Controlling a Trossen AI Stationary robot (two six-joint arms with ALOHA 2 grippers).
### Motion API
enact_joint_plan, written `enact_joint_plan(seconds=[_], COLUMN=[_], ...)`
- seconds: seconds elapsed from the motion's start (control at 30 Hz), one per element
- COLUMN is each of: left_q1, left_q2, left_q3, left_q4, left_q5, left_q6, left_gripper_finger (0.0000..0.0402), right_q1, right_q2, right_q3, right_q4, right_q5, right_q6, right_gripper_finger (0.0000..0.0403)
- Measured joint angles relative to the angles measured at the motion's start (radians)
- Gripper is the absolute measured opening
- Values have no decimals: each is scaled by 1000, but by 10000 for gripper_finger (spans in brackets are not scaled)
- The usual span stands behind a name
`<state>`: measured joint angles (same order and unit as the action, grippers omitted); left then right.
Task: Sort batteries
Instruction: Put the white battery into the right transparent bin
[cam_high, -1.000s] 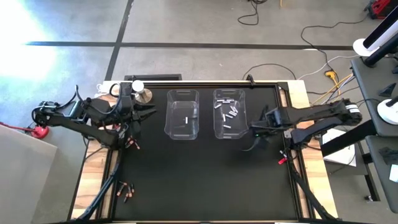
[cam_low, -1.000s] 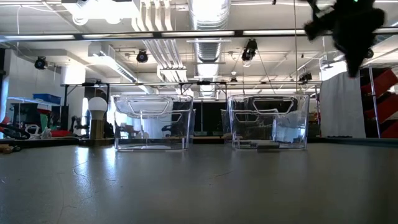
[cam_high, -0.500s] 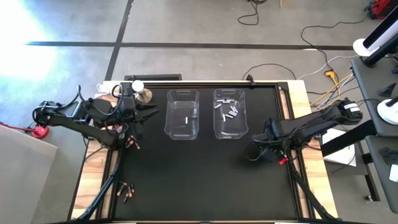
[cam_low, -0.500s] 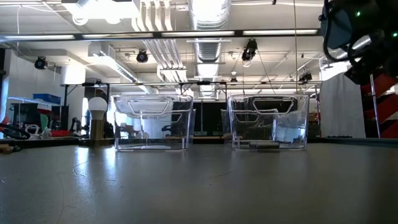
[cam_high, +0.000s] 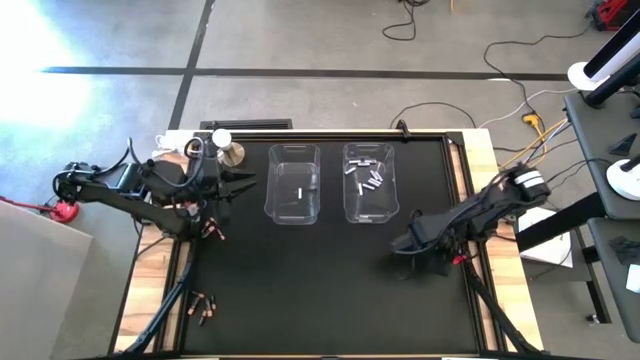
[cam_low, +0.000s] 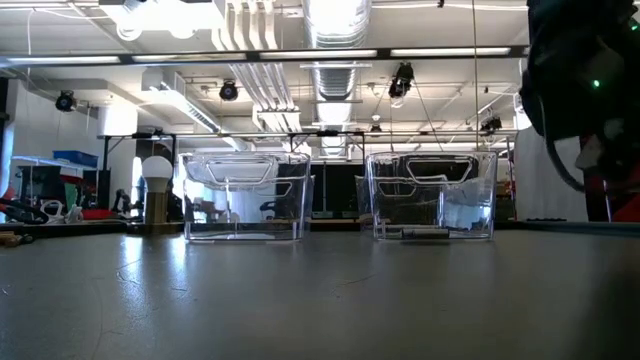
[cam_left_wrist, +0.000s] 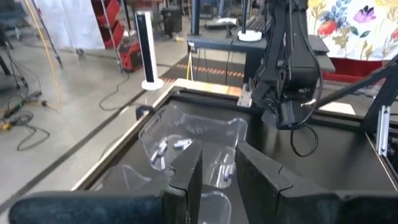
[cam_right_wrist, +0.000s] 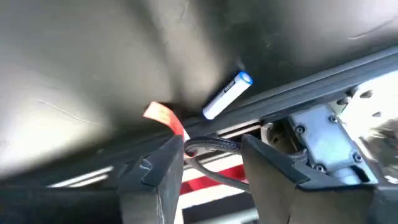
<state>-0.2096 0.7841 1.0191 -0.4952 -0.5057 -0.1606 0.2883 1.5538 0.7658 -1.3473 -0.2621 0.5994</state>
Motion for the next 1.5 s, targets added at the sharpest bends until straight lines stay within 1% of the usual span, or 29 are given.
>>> enact_joint_plan(seconds=[0.1,0.2,0.3,0.37,0.53,0.67,0.87,1.0,1.13,1.23,1.43,1.5], left_q1=[0,0,-1,-1,-1,0,0,0,0,0,0,0], left_q2=[-1,0,2,3,17,28,42,47,47,47,47,45], left_q3=[0,0,0,0,0,0,0,0,0,0,0,0], left_q4=[-28,-44,-50,-56,-56,-57,-64,-85,-111,-118,-117,-118], left_q5=[15,60,98,106,107,106,106,108,132,134,137,153], left_q6=[-33,-40,-41,-41,-43,-46,-66,-108,-150,-171,-201,-214], left_gripper_finger=[77,77,77,77,77,77,77,77,77,77,77,77], right_q1=[-6,-19,-32,-53,-144,-167,-170,-170,-170,-170,-169,-168], right_q2=[60,84,87,86,86,95,198,268,313,328,325,314], right_q3=[10,11,3,4,5,5,11,11,11,10,1,-1], right_q4=[-10,1,9,20,15,13,-10,14,61,78,105,114], right_q5=[-1,1,26,26,27,34,33,25,18,19,18,-3], right_q6=[-55,-93,-128,-123,-30,-58,-203,-257,-297,-328,-333,-340], right_gripper_finger=[152,158,173,185,203,200,186,190,197,198,193,191])
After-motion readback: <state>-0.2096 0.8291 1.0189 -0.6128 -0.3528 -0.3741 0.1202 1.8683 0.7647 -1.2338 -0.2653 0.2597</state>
